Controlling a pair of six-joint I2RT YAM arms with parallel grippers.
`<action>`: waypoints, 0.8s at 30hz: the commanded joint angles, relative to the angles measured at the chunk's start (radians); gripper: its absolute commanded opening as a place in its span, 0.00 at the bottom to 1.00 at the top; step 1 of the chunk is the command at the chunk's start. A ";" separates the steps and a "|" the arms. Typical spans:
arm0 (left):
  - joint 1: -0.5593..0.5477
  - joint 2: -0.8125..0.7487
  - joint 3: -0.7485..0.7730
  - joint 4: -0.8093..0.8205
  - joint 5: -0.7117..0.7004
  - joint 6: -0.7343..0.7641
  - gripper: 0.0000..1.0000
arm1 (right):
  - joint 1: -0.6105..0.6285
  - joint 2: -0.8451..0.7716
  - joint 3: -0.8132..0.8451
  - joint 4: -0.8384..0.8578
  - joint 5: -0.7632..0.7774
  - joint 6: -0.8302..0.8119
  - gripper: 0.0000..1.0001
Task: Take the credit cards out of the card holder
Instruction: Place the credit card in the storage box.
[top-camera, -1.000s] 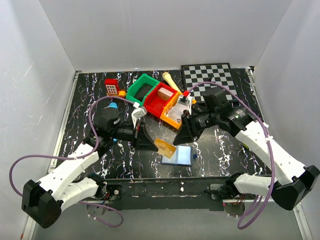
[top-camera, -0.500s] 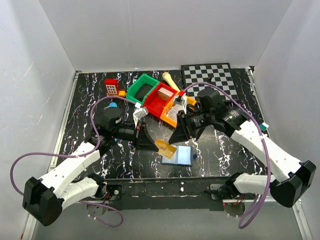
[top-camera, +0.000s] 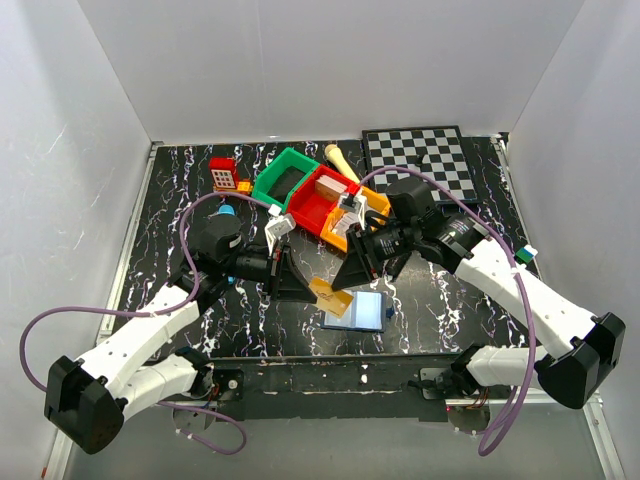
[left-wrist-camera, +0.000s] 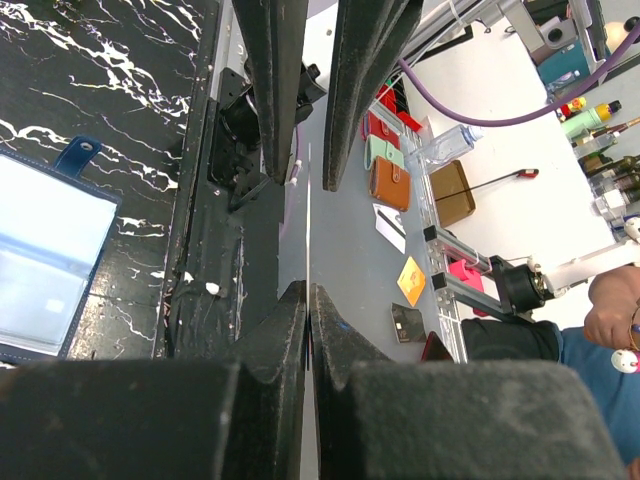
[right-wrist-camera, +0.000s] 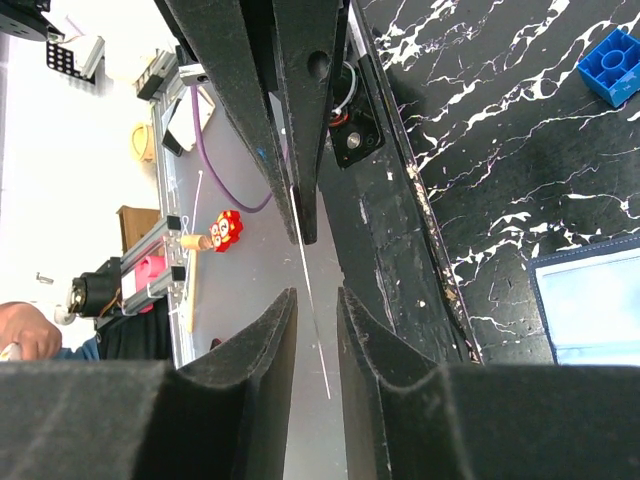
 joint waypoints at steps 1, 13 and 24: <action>0.003 -0.026 0.014 0.020 0.014 -0.001 0.00 | 0.006 -0.006 -0.002 0.032 -0.003 0.009 0.29; 0.003 -0.029 0.005 0.036 0.005 -0.013 0.00 | 0.006 -0.009 -0.011 0.036 -0.020 0.009 0.18; 0.003 -0.046 0.008 -0.029 -0.119 0.020 0.61 | 0.006 -0.022 -0.014 0.039 -0.030 -0.004 0.01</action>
